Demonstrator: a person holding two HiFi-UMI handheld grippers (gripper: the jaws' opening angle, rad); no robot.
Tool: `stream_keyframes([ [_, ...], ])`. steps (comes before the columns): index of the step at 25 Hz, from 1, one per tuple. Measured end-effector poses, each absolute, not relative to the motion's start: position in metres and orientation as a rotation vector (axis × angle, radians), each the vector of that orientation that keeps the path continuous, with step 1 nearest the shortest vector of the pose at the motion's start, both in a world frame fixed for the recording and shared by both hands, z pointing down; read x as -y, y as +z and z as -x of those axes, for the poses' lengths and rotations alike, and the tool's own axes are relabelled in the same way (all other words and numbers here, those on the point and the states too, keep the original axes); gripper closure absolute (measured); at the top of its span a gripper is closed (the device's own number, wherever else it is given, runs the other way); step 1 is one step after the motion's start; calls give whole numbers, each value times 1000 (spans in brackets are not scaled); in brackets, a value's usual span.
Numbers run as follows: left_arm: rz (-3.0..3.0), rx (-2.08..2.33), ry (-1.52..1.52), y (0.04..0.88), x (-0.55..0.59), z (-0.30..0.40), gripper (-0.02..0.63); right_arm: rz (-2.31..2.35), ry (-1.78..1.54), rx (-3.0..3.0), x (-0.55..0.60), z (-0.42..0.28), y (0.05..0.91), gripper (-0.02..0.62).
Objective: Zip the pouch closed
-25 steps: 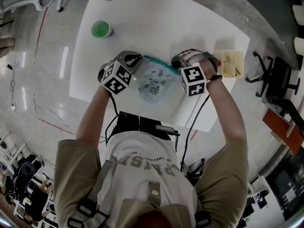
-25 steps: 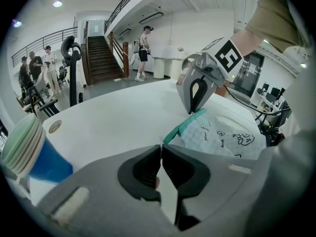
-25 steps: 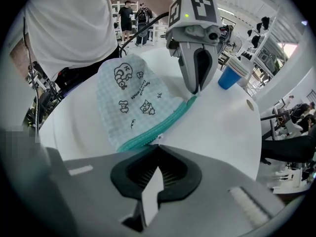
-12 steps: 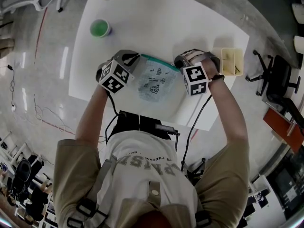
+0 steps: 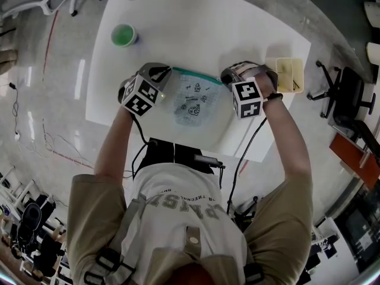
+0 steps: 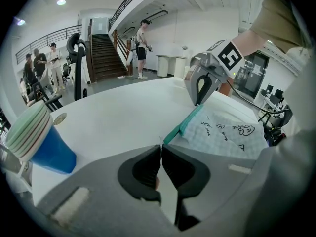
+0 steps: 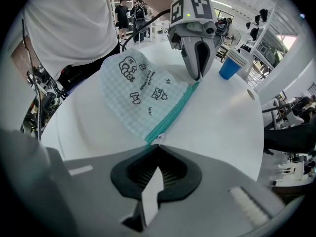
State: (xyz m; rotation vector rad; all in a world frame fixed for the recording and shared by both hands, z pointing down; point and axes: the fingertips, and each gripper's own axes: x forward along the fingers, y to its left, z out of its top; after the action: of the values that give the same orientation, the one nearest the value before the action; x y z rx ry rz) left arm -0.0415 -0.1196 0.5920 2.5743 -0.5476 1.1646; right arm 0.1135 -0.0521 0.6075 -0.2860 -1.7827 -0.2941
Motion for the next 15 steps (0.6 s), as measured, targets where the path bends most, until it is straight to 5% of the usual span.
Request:
stream_keyframes([
  [15,-2542,546,1143,594,119,40,580,343,-330,1707,56,-119,615,592],
])
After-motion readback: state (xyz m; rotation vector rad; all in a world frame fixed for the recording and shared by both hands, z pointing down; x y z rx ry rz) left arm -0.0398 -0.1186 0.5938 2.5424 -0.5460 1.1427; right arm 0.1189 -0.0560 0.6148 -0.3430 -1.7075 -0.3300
